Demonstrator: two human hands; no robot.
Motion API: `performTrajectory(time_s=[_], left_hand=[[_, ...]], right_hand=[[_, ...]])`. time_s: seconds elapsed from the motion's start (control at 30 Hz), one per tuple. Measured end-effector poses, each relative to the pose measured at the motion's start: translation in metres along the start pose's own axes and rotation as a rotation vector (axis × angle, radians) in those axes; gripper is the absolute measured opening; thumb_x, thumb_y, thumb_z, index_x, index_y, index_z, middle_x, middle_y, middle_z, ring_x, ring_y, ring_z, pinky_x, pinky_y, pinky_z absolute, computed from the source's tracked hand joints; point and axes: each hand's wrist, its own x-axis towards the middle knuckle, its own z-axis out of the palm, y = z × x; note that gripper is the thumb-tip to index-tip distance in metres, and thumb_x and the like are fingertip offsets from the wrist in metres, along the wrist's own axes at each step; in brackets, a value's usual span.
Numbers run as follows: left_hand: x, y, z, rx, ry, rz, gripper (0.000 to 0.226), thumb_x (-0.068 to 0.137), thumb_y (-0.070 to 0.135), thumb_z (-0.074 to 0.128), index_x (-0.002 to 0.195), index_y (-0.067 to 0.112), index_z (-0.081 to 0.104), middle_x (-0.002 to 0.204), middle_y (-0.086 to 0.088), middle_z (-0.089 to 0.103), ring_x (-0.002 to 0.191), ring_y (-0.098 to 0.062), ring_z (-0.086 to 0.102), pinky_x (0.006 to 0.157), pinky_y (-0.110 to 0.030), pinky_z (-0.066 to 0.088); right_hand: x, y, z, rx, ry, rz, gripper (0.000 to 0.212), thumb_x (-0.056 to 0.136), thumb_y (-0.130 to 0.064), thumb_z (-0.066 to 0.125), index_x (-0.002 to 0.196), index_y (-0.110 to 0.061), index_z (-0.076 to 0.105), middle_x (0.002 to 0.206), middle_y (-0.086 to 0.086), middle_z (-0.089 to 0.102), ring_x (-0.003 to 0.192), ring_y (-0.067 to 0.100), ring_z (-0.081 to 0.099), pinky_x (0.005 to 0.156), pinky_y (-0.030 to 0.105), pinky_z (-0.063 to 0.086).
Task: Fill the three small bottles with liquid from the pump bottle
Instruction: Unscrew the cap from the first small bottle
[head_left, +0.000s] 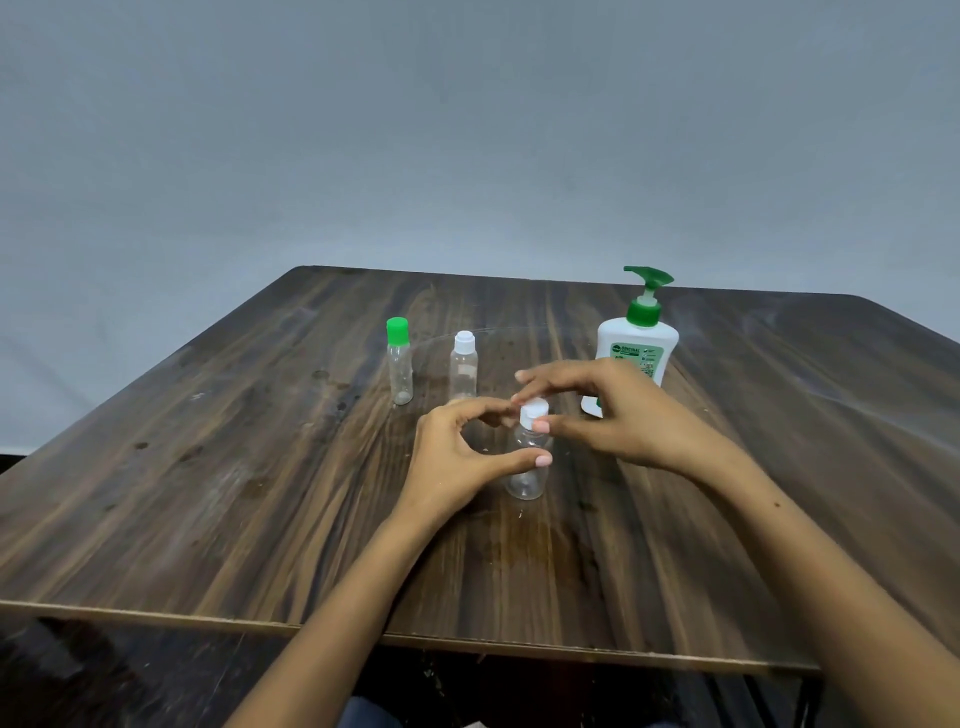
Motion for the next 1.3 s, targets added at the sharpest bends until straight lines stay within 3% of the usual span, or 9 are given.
performTrajectory(time_s=[0.13,0.3,0.5,0.63,0.8,0.87,0.97,1.13,1.3], left_hand=[[0.000,0.000,-0.002,-0.021,-0.038,-0.010,0.033,0.062,0.019,0.093,0.090,0.020,0.075,0.089,0.006,0.075,0.091,-0.011,0.069,0.085,-0.022,0.050],[0.001,0.001,-0.003,-0.025,-0.039,-0.041,0.035,0.061,0.024,0.093,0.092,0.018,0.078,0.091,0.008,0.076,0.092,-0.007,0.070,0.089,-0.025,0.050],[0.000,-0.002,-0.004,-0.007,-0.009,-0.054,0.035,0.057,0.030,0.094,0.088,0.023,0.079,0.089,0.008,0.075,0.093,-0.005,0.067,0.087,-0.022,0.050],[0.001,-0.004,-0.003,-0.004,0.004,-0.052,0.041,0.053,0.040,0.091,0.087,0.022,0.079,0.090,0.009,0.075,0.096,-0.002,0.064,0.085,-0.014,0.047],[0.001,-0.006,-0.003,0.003,-0.031,-0.008,0.034,0.057,0.038,0.091,0.087,0.026,0.079,0.090,0.011,0.075,0.099,-0.008,0.065,0.087,-0.016,0.046],[0.001,-0.007,-0.003,-0.005,-0.015,-0.022,0.040,0.054,0.044,0.090,0.087,0.023,0.080,0.090,0.010,0.075,0.099,-0.005,0.064,0.087,-0.016,0.046],[0.001,-0.006,-0.002,-0.016,0.015,-0.043,0.040,0.051,0.042,0.090,0.085,0.023,0.079,0.089,0.011,0.075,0.098,-0.001,0.064,0.086,-0.012,0.045],[0.001,-0.005,-0.003,-0.012,-0.004,-0.018,0.031,0.057,0.029,0.094,0.084,0.028,0.078,0.088,0.013,0.075,0.097,-0.007,0.064,0.086,-0.015,0.046],[0.001,-0.005,-0.003,0.013,0.021,-0.025,0.033,0.056,0.030,0.094,0.084,0.025,0.078,0.086,0.013,0.073,0.094,-0.001,0.064,0.082,-0.009,0.045]], right_hand=[[-0.002,-0.003,0.016,-0.191,0.184,-0.025,0.034,0.075,-0.057,0.064,0.089,-0.026,0.062,0.090,-0.013,0.061,0.080,0.003,0.060,0.068,0.032,0.054],[0.001,-0.001,-0.002,-0.003,0.041,-0.009,0.015,0.081,-0.014,0.074,0.095,-0.018,0.073,0.109,-0.010,0.069,0.098,-0.003,0.062,0.087,0.014,0.048],[-0.001,0.000,0.008,-0.155,0.155,-0.045,0.017,0.076,-0.031,0.078,0.087,-0.022,0.069,0.089,-0.011,0.066,0.079,0.001,0.062,0.071,0.029,0.054],[-0.001,0.003,-0.005,-0.056,0.054,0.019,0.025,0.083,-0.014,0.072,0.105,-0.027,0.071,0.114,-0.016,0.066,0.105,-0.004,0.058,0.089,0.015,0.047],[-0.001,-0.003,0.012,-0.208,0.105,0.002,0.031,0.077,-0.053,0.067,0.095,-0.028,0.066,0.094,-0.014,0.063,0.083,0.002,0.060,0.068,0.027,0.053],[0.001,-0.003,0.010,-0.205,0.081,-0.025,0.018,0.080,-0.035,0.072,0.097,-0.028,0.069,0.096,-0.014,0.066,0.086,0.002,0.062,0.073,0.032,0.054],[0.003,-0.005,-0.001,-0.061,-0.022,0.018,0.038,0.083,-0.006,0.067,0.114,-0.029,0.068,0.119,-0.016,0.064,0.111,-0.002,0.056,0.093,0.018,0.046],[0.004,-0.006,0.013,-0.246,0.123,-0.003,0.020,0.081,-0.041,0.070,0.094,-0.028,0.063,0.097,-0.012,0.063,0.086,0.003,0.059,0.073,0.032,0.053],[0.004,-0.006,-0.002,-0.056,-0.014,0.017,0.031,0.084,-0.018,0.071,0.113,-0.030,0.067,0.116,-0.019,0.064,0.108,-0.003,0.057,0.091,0.016,0.046]])
